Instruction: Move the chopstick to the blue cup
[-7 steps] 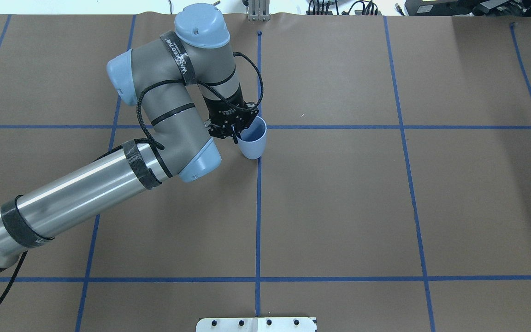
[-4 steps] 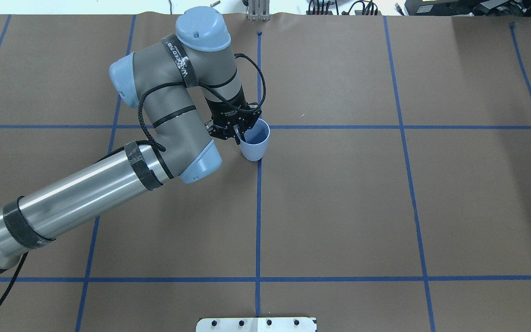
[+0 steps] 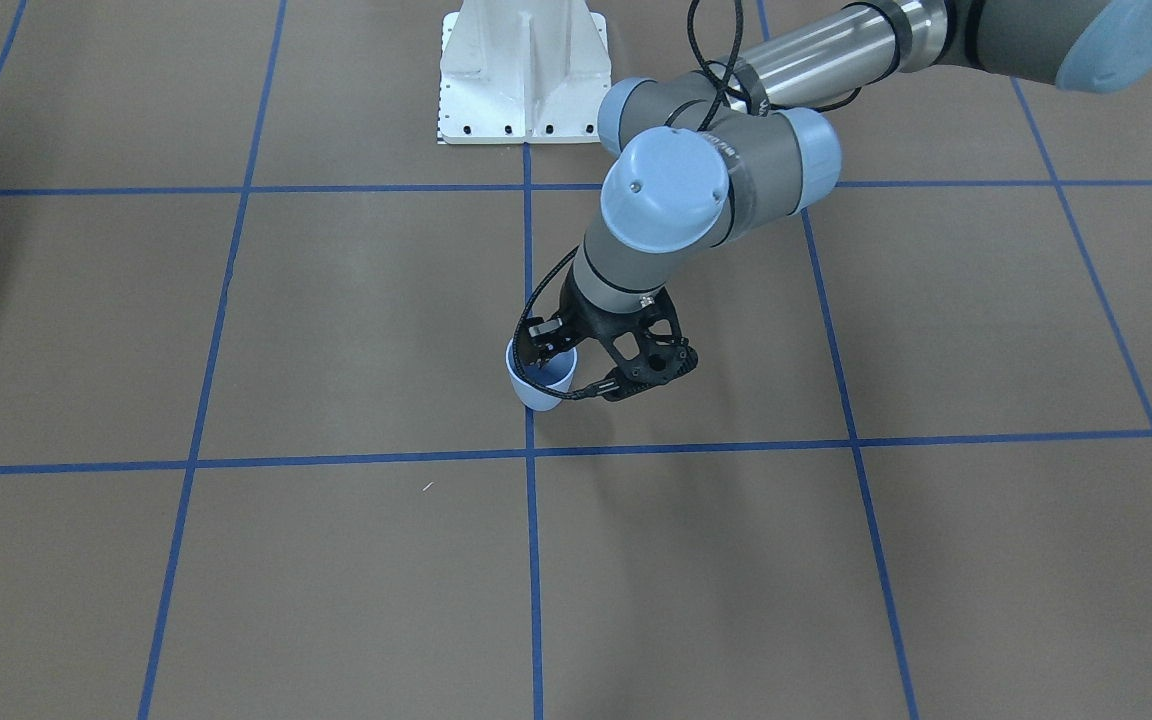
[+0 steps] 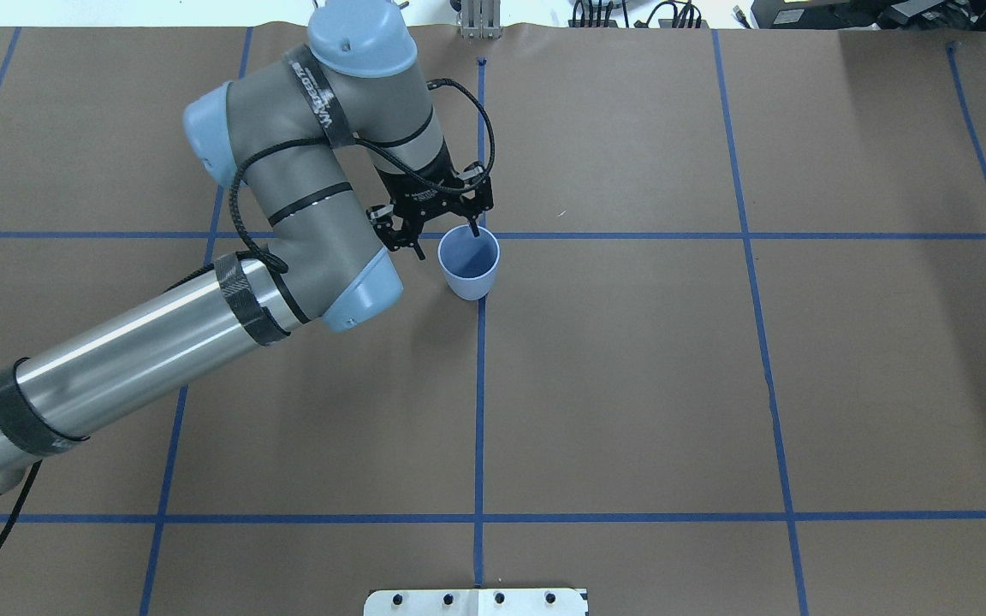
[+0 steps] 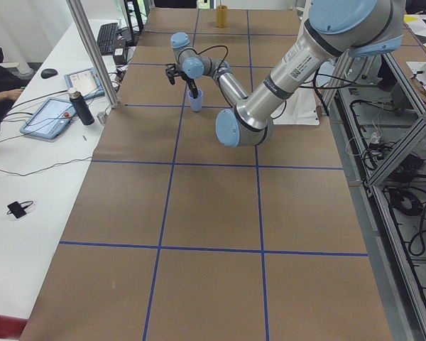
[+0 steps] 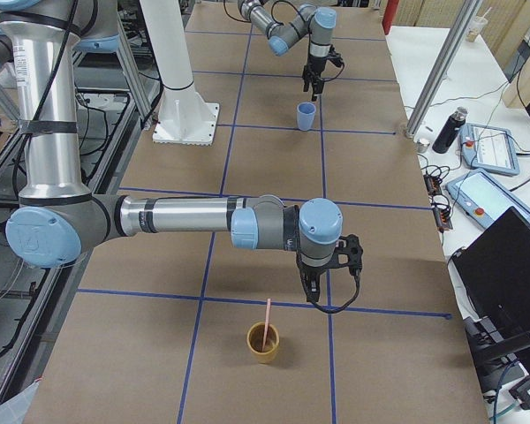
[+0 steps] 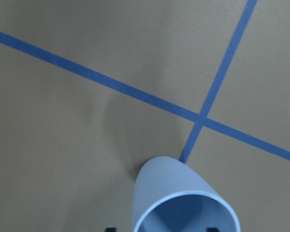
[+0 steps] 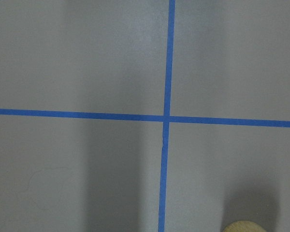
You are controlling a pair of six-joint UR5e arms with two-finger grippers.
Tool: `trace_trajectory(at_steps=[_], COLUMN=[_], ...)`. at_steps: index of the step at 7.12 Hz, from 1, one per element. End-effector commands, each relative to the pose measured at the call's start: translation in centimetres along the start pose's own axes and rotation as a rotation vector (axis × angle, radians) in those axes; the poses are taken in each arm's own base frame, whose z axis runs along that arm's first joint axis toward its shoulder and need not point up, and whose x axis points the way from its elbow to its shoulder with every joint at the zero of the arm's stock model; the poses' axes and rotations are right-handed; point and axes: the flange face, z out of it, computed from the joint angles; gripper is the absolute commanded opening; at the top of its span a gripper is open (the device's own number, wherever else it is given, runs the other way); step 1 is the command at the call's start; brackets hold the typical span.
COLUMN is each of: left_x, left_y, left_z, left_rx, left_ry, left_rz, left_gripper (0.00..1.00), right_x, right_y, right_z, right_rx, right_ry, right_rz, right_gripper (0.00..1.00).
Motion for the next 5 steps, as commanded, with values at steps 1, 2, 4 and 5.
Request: trace_trajectory(at_steps=[1, 2, 4, 5], left_x=[-4.5, -6.8, -9.4, -9.7], left_y=[-1.2, -0.8, -0.4, -0.4], left_z=[-7.2, -8.2, -11.1, -12.0], left_rx=[0.057, 0.056, 0.070, 0.077], left_ry=[0.023, 0.012, -0.017, -0.013], left_rz=[-0.030, 0.011, 0.021, 0.019], left_gripper=[0.98, 0.98, 0.98, 0.98], right_x=[1.4, 2.5, 4.2, 5.6], right_y=[1.4, 2.2, 3.9, 4.7], right_z=[0.8, -0.1, -0.1, 0.4], right_rx=[-0.026, -0.009, -0.020, -0.079], right_ry=[0.010, 0.015, 0.011, -0.005], right_rz=[0.020, -0.014, -0.035, 0.053], right_gripper=[1.00, 1.00, 1.00, 1.00])
